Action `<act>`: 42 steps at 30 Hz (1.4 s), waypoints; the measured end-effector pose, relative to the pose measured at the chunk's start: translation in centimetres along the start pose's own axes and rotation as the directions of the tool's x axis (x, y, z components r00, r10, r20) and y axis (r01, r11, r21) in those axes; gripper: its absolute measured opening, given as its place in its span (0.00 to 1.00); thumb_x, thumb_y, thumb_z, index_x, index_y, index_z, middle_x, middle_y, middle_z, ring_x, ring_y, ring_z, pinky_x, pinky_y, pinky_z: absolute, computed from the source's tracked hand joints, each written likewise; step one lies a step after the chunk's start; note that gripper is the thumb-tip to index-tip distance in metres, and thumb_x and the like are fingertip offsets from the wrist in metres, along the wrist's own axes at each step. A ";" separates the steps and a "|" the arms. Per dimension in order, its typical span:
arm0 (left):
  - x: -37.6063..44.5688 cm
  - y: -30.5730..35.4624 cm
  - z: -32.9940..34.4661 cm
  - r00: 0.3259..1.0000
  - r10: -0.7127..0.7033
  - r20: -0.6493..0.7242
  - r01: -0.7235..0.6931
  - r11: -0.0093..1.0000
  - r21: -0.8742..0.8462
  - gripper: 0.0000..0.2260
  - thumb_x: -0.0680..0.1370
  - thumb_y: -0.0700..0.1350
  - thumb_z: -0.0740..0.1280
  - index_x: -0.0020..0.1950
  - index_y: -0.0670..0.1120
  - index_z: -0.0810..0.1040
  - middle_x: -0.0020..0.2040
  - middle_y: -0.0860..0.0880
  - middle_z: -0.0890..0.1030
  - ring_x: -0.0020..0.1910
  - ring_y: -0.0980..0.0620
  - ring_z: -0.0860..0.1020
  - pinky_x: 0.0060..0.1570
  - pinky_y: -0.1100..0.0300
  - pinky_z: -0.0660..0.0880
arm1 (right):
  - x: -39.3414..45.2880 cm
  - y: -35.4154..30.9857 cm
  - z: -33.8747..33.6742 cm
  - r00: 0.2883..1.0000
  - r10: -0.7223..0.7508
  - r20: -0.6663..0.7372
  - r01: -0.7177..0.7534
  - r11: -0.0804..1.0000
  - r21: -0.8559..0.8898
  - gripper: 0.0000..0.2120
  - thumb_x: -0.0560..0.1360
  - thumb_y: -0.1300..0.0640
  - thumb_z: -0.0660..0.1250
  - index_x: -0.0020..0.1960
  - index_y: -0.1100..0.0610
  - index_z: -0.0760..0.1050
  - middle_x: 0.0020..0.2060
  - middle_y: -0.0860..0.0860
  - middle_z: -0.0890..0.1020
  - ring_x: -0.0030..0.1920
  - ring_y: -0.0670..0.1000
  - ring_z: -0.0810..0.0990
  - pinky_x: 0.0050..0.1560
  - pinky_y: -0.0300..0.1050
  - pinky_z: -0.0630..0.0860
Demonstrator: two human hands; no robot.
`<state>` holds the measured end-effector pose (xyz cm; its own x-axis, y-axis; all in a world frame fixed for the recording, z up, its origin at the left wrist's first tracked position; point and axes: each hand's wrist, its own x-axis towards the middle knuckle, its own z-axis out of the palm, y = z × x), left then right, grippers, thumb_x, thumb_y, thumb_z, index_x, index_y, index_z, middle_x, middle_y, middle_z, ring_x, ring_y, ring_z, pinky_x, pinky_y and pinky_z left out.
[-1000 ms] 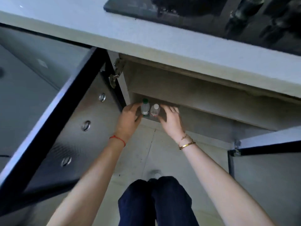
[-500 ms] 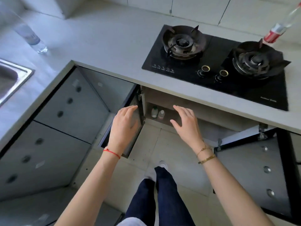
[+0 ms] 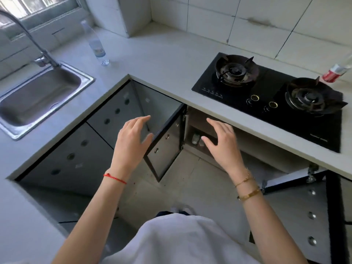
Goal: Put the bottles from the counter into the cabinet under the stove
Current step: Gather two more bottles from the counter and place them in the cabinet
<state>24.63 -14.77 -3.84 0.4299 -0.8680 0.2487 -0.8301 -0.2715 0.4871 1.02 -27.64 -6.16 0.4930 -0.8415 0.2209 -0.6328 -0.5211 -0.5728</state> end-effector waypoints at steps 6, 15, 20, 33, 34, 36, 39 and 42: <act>-1.6 -0.1 -2.3 0.991 -0.100 -0.084 0.102 0.994 0.024 0.22 0.77 0.44 0.69 0.71 0.48 0.71 0.66 0.49 0.76 0.68 0.50 0.72 0.68 0.57 0.66 | 1.9 -1.7 0.2 0.992 -0.113 0.063 0.111 0.993 0.043 0.26 0.76 0.52 0.67 0.72 0.53 0.66 0.66 0.48 0.74 0.69 0.49 0.67 0.70 0.46 0.67; -1.2 -2.6 -3.4 0.944 -0.254 -0.211 0.265 0.964 0.021 0.24 0.77 0.44 0.69 0.72 0.49 0.69 0.67 0.49 0.75 0.69 0.51 0.71 0.68 0.61 0.64 | 6.8 -4.5 2.8 0.949 -0.263 0.176 0.253 0.964 0.078 0.26 0.76 0.51 0.67 0.72 0.52 0.66 0.67 0.48 0.74 0.69 0.48 0.67 0.69 0.43 0.65; 1.8 -5.1 -4.5 0.924 -0.297 -0.242 0.304 0.953 -0.011 0.24 0.77 0.45 0.69 0.72 0.50 0.69 0.68 0.51 0.75 0.68 0.53 0.70 0.67 0.61 0.64 | 11.0 -6.5 5.3 0.934 -0.296 0.202 0.282 0.955 0.093 0.27 0.76 0.51 0.67 0.73 0.52 0.65 0.67 0.49 0.73 0.70 0.48 0.66 0.71 0.45 0.64; 19.0 -21.1 -8.1 0.972 -0.182 -0.149 0.179 0.983 -0.034 0.23 0.77 0.43 0.68 0.72 0.48 0.68 0.68 0.48 0.75 0.68 0.48 0.70 0.69 0.50 0.69 | 25.8 -14.8 15.9 0.977 -0.143 0.160 0.142 0.990 0.016 0.26 0.77 0.51 0.66 0.73 0.53 0.65 0.68 0.49 0.73 0.70 0.51 0.66 0.71 0.51 0.66; 20.6 -22.4 -8.6 0.978 -0.162 -0.134 0.158 0.987 -0.036 0.23 0.77 0.43 0.68 0.72 0.48 0.68 0.67 0.48 0.75 0.68 0.48 0.71 0.68 0.50 0.69 | 26.9 -15.8 16.6 0.982 -0.112 0.155 0.111 0.994 0.015 0.26 0.77 0.51 0.66 0.73 0.53 0.65 0.69 0.50 0.72 0.70 0.51 0.66 0.71 0.52 0.66; 23.9 -25.0 -9.7 0.987 -0.124 -0.106 0.119 0.992 -0.050 0.23 0.77 0.43 0.68 0.72 0.48 0.69 0.66 0.48 0.75 0.66 0.48 0.72 0.67 0.50 0.70 | 29.0 -17.7 18.1 0.989 -0.058 0.134 0.057 0.998 0.013 0.26 0.77 0.51 0.66 0.73 0.53 0.65 0.69 0.50 0.72 0.70 0.51 0.66 0.71 0.51 0.66; 29.0 -28.6 -10.9 0.995 -0.064 -0.082 0.059 0.997 -0.058 0.24 0.76 0.41 0.69 0.71 0.48 0.69 0.65 0.47 0.76 0.62 0.47 0.74 0.63 0.52 0.72 | 32.1 -20.0 20.1 0.995 0.003 0.098 -0.003 1.000 -0.001 0.26 0.77 0.52 0.66 0.73 0.54 0.65 0.68 0.50 0.72 0.70 0.52 0.66 0.71 0.51 0.66; 34.7 -31.5 -11.5 0.996 0.020 -0.083 -0.022 1.000 -0.021 0.24 0.75 0.41 0.69 0.71 0.45 0.69 0.66 0.45 0.76 0.65 0.44 0.73 0.65 0.51 0.70 | 35.0 -21.5 21.6 0.997 0.049 0.052 -0.048 0.999 -0.006 0.25 0.77 0.52 0.66 0.73 0.54 0.66 0.68 0.50 0.73 0.70 0.52 0.66 0.71 0.52 0.66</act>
<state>69.77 -31.54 -0.88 0.4415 -0.8354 0.3273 -0.8316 -0.2441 0.4988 44.77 -42.83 -3.18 0.4922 -0.8573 0.1512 -0.6598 -0.4807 -0.5777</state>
